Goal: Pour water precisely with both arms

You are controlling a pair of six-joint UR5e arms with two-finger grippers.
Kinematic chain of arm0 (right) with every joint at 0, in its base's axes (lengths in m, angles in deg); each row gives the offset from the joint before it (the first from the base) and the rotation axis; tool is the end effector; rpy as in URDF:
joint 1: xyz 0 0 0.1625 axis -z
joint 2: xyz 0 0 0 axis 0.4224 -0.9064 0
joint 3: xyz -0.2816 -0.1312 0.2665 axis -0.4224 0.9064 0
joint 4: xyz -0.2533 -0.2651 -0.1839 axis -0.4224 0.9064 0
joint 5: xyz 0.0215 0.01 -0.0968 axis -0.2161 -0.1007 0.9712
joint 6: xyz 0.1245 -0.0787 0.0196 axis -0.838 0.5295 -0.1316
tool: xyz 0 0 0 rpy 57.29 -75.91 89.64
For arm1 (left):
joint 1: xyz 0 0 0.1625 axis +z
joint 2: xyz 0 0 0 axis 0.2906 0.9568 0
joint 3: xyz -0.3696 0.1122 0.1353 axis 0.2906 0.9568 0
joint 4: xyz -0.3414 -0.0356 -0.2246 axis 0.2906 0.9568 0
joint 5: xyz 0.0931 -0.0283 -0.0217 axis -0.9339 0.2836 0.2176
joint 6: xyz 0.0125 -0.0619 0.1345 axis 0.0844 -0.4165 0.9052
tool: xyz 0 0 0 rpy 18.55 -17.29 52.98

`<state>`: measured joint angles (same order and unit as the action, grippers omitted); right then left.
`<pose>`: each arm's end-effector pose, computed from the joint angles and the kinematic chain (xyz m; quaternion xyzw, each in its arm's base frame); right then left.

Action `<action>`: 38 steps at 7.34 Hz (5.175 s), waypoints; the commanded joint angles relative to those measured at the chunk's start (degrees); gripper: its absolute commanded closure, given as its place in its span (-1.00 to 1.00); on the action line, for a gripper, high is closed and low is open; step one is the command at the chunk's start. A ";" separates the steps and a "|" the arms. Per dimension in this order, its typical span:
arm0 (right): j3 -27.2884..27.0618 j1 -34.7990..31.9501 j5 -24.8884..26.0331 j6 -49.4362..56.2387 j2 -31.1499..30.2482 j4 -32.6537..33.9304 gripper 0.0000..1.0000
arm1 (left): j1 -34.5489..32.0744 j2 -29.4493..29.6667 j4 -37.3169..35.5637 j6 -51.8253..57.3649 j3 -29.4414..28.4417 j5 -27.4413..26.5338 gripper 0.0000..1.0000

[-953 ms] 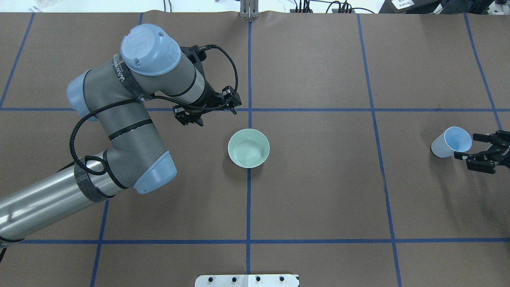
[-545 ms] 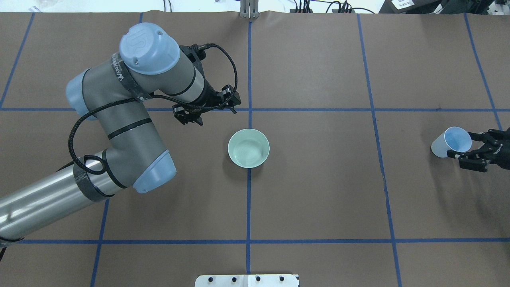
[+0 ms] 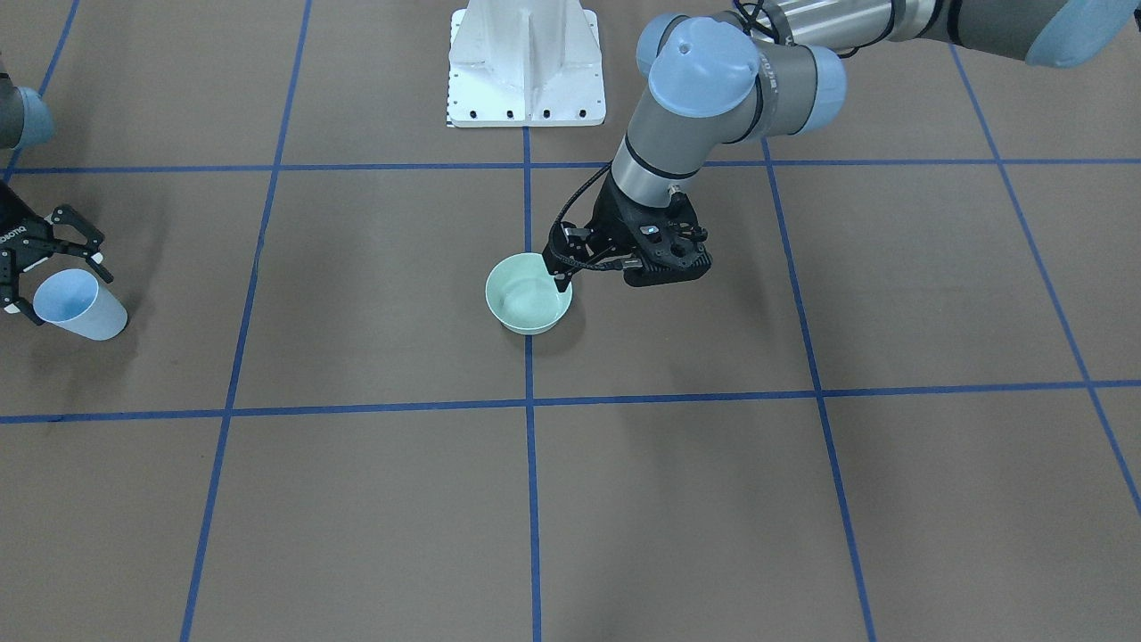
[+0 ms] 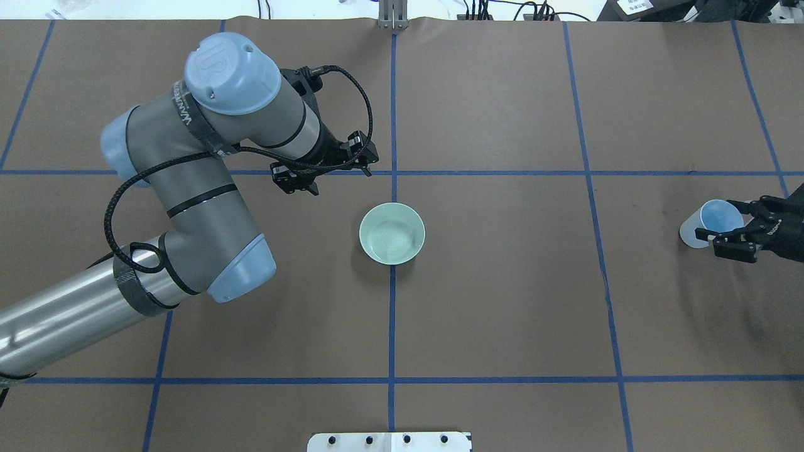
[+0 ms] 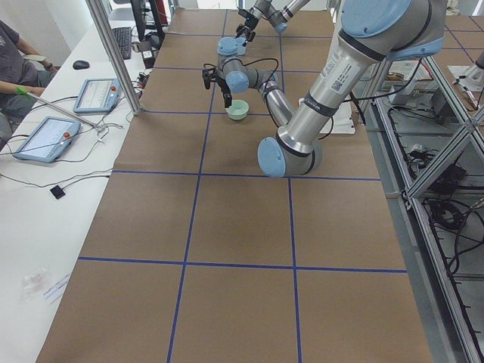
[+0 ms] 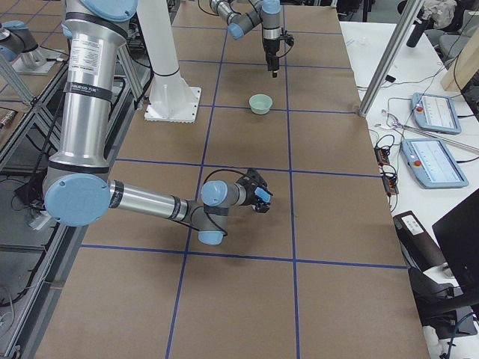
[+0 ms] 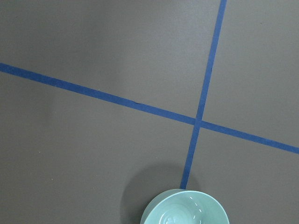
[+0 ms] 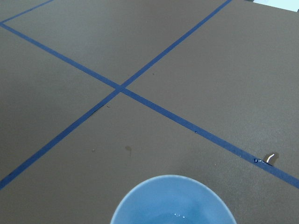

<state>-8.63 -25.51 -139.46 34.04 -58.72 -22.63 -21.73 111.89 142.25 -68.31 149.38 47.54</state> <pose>-0.2189 -0.4107 0.6474 0.4311 -0.4479 -0.1334 0.7718 0.5087 -0.4950 0.1840 -0.0030 0.4983 -0.1354 0.8563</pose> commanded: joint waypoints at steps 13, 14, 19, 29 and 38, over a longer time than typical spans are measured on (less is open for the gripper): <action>3.29 1.27 0.94 -0.58 0.82 -3.48 -0.96 | -0.22 -2.08 0.00 0.00 1.62 0.00 -1.00; 3.29 1.44 1.03 -0.58 1.00 -3.48 -0.95 | -0.22 -2.08 0.00 0.00 1.62 0.00 -1.00; 3.38 1.53 0.94 -1.02 1.35 -3.48 -0.57 | -0.22 -2.08 0.00 0.00 1.62 0.09 -1.00; -24.96 3.97 8.65 -0.93 11.09 39.50 -0.16 | -4.87 -8.65 -0.53 11.64 2.50 0.79 -1.00; -27.32 32.29 39.95 -1.29 47.73 106.87 -0.15 | -11.45 -15.42 0.53 24.92 0.83 4.54 -1.00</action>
<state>-38.34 5.00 -101.82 32.77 -14.32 78.85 -30.67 98.70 142.77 -47.96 150.03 49.48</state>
